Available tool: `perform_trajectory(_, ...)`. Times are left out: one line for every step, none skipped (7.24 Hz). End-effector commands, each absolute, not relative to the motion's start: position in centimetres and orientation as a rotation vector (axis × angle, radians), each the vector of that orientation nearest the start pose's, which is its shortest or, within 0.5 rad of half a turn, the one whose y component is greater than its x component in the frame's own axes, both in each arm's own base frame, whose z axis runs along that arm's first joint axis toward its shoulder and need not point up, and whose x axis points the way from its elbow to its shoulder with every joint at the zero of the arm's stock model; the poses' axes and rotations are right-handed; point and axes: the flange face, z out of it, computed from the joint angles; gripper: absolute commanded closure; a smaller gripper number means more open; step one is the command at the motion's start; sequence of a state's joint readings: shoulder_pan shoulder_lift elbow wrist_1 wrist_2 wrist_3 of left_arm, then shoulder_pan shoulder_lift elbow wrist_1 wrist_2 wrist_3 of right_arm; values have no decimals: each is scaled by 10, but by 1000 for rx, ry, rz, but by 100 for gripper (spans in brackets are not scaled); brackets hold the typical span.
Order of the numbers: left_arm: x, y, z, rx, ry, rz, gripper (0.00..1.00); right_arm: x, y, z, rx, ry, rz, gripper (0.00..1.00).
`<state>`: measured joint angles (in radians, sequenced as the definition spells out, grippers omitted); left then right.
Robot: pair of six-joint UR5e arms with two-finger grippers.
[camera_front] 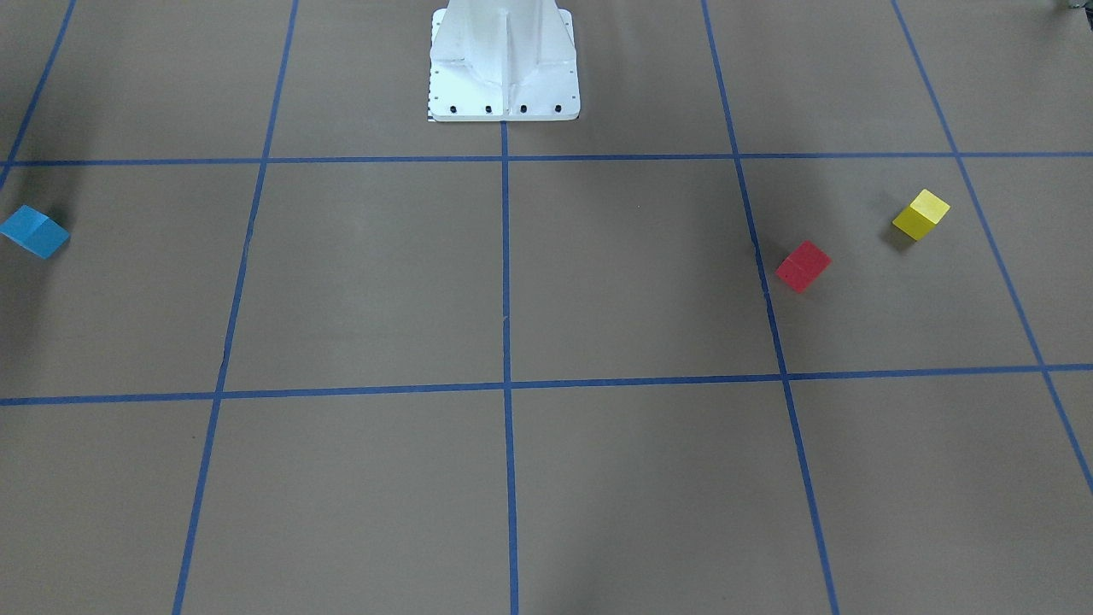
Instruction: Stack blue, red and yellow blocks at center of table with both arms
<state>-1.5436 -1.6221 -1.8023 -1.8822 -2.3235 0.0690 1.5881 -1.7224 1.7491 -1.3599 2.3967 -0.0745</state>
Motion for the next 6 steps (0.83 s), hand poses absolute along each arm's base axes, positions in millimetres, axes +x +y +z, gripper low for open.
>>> perform_trajectory(-46, -525, 479, 585, 724, 318, 0, 23, -405, 620, 246, -889, -20, 0)
perform_trajectory(-44, -525, 480, 598, 724, 325, 0, 4, -380, 630, 229, -895, 54, 1)
perform_trajectory(-44, -525, 479, 604, 724, 329, 0, -17, -375, 628, 222, -896, 116, 1)
perform_trajectory(-43, -525, 479, 603, 725, 331, 0, -42, -375, 627, 203, -877, 132, 1)
perform_trajectory(-42, -525, 480, 602, 725, 333, 0, -67, -375, 627, 176, -853, 210, 1)
perform_trajectory(-41, -525, 479, 603, 725, 335, 0, -91, -372, 628, 133, -832, 308, 1)
